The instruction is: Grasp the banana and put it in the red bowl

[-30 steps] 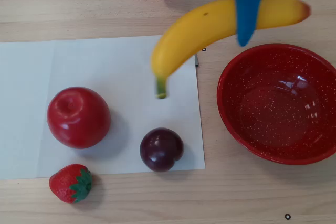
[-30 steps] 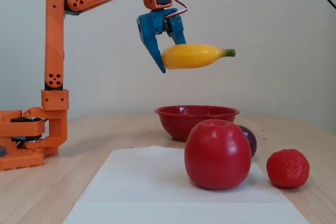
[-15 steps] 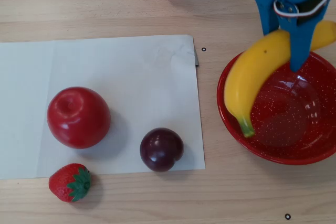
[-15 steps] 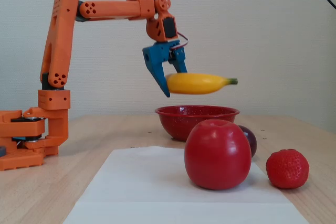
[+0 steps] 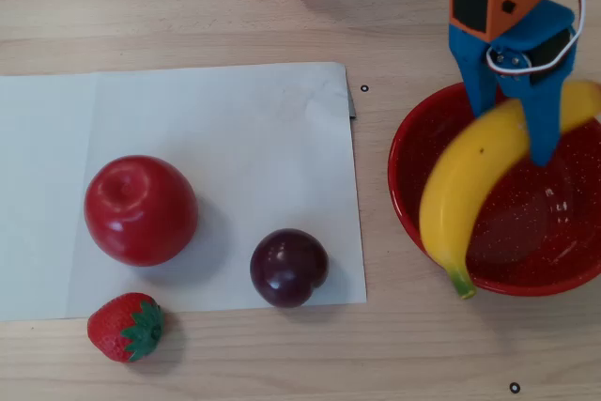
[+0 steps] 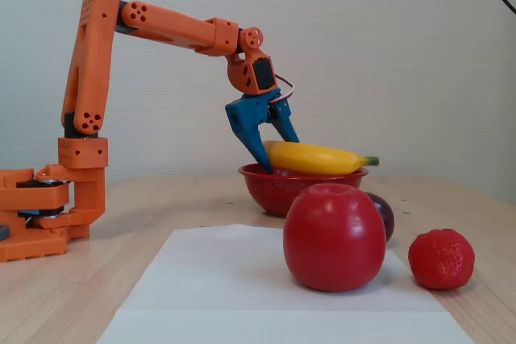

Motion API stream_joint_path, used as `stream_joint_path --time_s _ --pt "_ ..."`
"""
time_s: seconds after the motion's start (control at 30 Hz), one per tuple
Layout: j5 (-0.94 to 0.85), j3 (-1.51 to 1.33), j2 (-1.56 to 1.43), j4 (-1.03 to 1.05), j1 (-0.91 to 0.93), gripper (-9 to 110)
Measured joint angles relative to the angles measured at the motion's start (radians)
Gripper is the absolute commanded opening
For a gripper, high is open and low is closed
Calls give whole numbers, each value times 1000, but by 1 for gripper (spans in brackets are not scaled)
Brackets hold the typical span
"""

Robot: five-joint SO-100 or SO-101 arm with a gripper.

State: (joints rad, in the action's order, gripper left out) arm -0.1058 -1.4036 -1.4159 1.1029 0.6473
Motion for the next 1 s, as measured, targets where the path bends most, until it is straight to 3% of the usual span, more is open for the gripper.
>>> stream_joint_path --time_s 0.17,0.53,0.8,1.0 --pt "6 3 -2 8 2 31" --pt "-41 293 -5 282 -2 1" --pt "-41 341 -149 480 -87 0" --pt "-40 314 -319 512 -176 0"
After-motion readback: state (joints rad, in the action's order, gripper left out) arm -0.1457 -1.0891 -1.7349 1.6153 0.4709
